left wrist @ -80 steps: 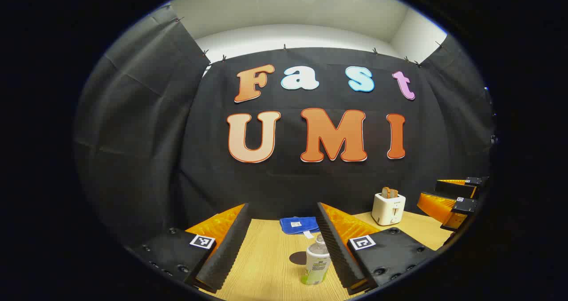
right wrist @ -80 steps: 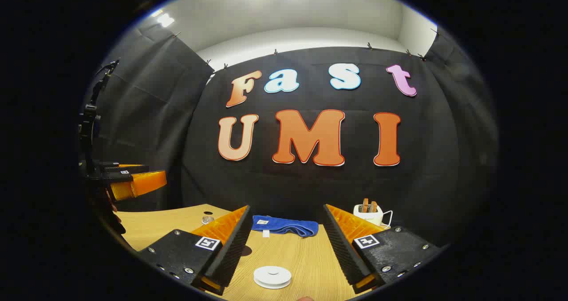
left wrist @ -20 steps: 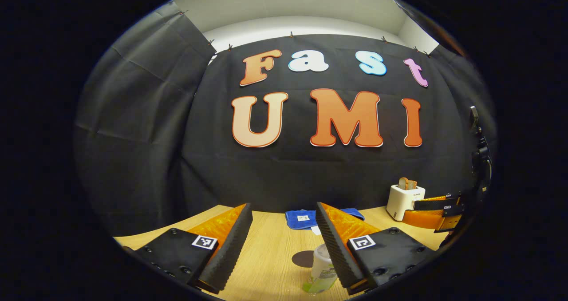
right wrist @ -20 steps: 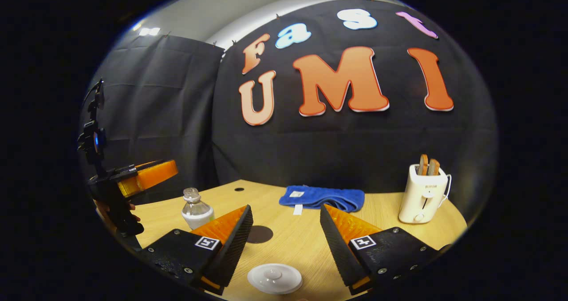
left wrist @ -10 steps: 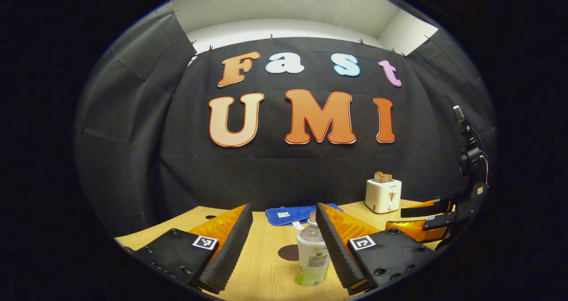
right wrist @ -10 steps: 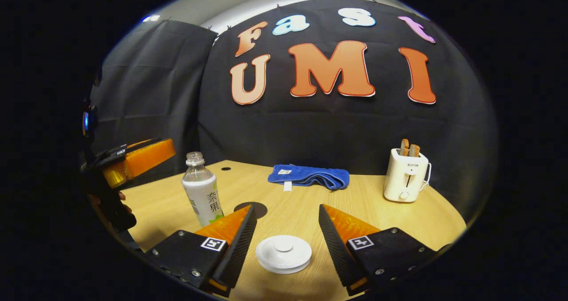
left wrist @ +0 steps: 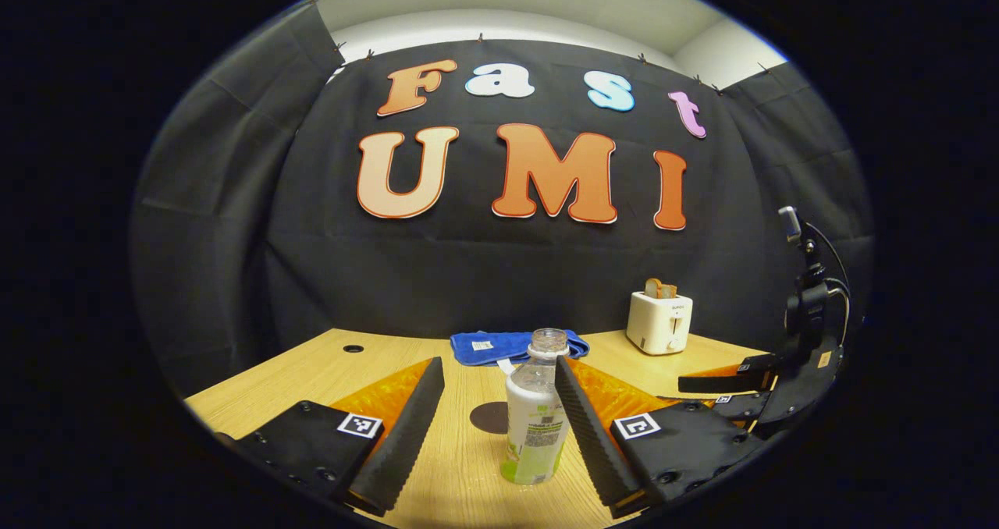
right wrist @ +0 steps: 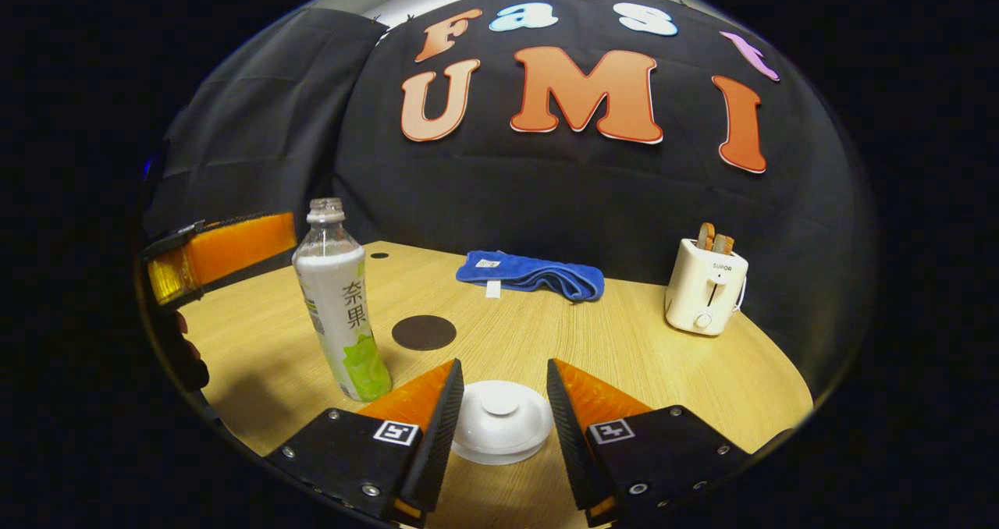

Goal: Open the teacup lid with one hand, grasp the water bottle and pour water into the teacup with the other hand; after pouring, place the water bottle on the coaster and then close the teacup lid.

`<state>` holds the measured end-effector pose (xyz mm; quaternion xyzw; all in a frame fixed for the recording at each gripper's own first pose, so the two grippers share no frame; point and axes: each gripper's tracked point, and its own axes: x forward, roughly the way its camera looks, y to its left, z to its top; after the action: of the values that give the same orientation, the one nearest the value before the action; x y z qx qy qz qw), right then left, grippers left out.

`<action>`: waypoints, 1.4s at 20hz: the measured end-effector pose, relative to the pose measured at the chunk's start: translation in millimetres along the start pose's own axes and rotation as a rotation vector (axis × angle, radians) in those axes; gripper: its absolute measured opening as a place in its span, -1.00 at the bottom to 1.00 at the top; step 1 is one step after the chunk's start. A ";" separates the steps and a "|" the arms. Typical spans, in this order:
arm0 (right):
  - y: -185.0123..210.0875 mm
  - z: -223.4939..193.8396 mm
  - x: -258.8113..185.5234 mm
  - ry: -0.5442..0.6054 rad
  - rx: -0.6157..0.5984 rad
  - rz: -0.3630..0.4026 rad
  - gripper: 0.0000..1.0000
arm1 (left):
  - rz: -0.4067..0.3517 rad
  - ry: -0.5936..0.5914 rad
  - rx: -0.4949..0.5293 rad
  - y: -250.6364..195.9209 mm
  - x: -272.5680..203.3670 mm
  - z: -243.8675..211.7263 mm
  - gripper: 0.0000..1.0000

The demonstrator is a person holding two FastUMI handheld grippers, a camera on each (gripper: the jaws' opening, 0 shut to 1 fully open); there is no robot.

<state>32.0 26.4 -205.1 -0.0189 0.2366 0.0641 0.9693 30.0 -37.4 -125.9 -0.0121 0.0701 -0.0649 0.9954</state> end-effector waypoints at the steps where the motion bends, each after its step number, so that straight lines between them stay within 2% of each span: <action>1: -0.3 -3.9 3.1 0.008 0.005 0.003 0.20 | 0.001 -0.002 0.006 -1.7 -2.5 -0.6 0.84; 4: 7.0 -9.0 7.2 0.027 0.006 0.021 0.00 | 0.007 -0.002 0.037 -5.0 -6.4 -0.8 0.84; 7: 7.1 -13.4 10.6 0.055 0.003 0.011 -0.32 | 0.007 0.004 0.035 -8.6 -9.9 -3.2 0.84; 12: 7.1 -13.2 12.2 0.086 0.058 0.036 -0.34 | 0.003 0.034 0.022 -11.5 -6.6 -10.3 0.84; 13: 7.3 -13.6 13.4 0.086 0.070 0.043 -0.45 | 0.007 0.044 0.015 -10.5 -3.7 -12.7 0.84; 18: 5.4 -6.0 10.9 0.068 0.120 0.066 -0.65 | 0.010 0.074 -0.008 -10.5 1.0 -22.7 0.87; 19: 5.2 -0.6 8.2 0.056 0.138 0.071 -0.58 | 0.008 0.079 -0.010 -13.4 1.4 -24.6 0.87; 24: -7.4 25.3 -8.6 -0.002 0.164 0.060 -0.59 | -0.004 0.107 0.006 -23.8 10.2 -37.4 0.87; 28: -18.4 41.9 -19.9 -0.037 0.188 0.045 -0.58 | -0.042 0.133 0.014 -38.6 17.6 -55.5 0.84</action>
<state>36.0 8.7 -158.6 0.0785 0.2243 0.0635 0.9693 34.5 -78.8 -181.9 -0.0023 0.1352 -0.0867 0.9870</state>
